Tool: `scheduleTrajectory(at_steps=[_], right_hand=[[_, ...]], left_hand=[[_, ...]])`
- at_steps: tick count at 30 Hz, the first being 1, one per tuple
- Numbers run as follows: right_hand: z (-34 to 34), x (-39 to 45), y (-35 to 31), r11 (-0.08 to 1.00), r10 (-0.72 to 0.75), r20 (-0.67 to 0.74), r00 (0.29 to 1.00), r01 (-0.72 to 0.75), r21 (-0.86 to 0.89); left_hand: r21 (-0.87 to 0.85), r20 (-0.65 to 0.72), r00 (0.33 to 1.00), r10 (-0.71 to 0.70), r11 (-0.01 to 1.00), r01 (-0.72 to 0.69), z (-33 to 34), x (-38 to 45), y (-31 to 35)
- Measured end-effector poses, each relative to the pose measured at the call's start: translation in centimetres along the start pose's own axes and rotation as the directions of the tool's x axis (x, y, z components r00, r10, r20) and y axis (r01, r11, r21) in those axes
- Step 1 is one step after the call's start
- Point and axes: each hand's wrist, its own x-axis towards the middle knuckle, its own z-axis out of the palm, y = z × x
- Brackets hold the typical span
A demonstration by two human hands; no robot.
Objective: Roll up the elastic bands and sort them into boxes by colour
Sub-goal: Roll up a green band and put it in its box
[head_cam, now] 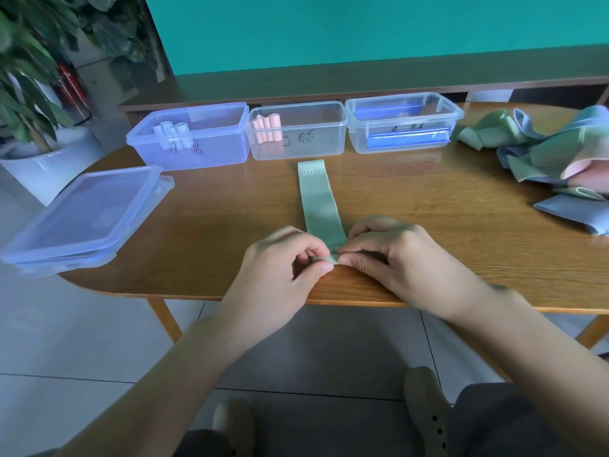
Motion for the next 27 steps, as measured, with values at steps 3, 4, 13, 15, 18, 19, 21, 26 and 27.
scheduleTrajectory(at_steps=[3, 4, 13, 15, 18, 19, 21, 26, 27], right_hand=[[0.1, 0.1, 0.1, 1.000, 0.002, -0.011, 1.000, -0.002, -0.022], [0.1, 0.1, 0.1, 1.000, 0.011, -0.017, 1.000, -0.011, -0.027], [0.4, 0.7, 0.6, 0.999, 0.045, -0.043, 0.998, -0.045, -0.005], [0.4, 0.8, 0.7, 0.999, 0.048, -0.038, 0.998, -0.049, -0.008], [0.2, 1.0, 0.7, 0.999, 0.041, -0.023, 0.999, -0.042, -0.014], [0.1, 1.1, 0.6, 0.999, 0.041, -0.018, 0.999, -0.041, -0.013], [0.0, 1.1, 0.5, 0.999, 0.042, -0.009, 0.999, -0.042, -0.020], [0.4, 1.1, 0.4, 0.999, 0.007, -0.060, 0.998, -0.010, -0.044], [0.5, 1.1, 0.5, 0.999, -0.001, -0.061, 0.998, -0.002, -0.044]], left_hand=[[0.025, 0.007, 1.000, -0.009, 1.000, 0.009, 0.2, 0.3, 0.0], [0.029, 0.007, 1.000, -0.008, 1.000, 0.008, 0.2, 0.3, -0.1], [0.083, -0.017, 1.000, -0.011, 0.996, 0.012, 0.3, 0.6, -0.4], [0.065, -0.016, 1.000, -0.025, 0.998, 0.026, 0.2, 0.6, -0.2], [0.058, 0.002, 0.999, -0.044, 0.997, 0.044, 0.0, 0.7, 0.1], [0.064, 0.008, 0.999, -0.047, 0.997, 0.046, 0.0, 0.8, 0.1], [0.079, 0.012, 0.999, -0.049, 0.996, 0.048, 0.0, 0.9, 0.1], [0.087, 0.014, 0.999, -0.043, 0.995, 0.042, 0.2, 1.4, -0.4], [0.092, 0.015, 0.999, -0.045, 0.995, 0.044, 0.2, 1.5, -0.4]])
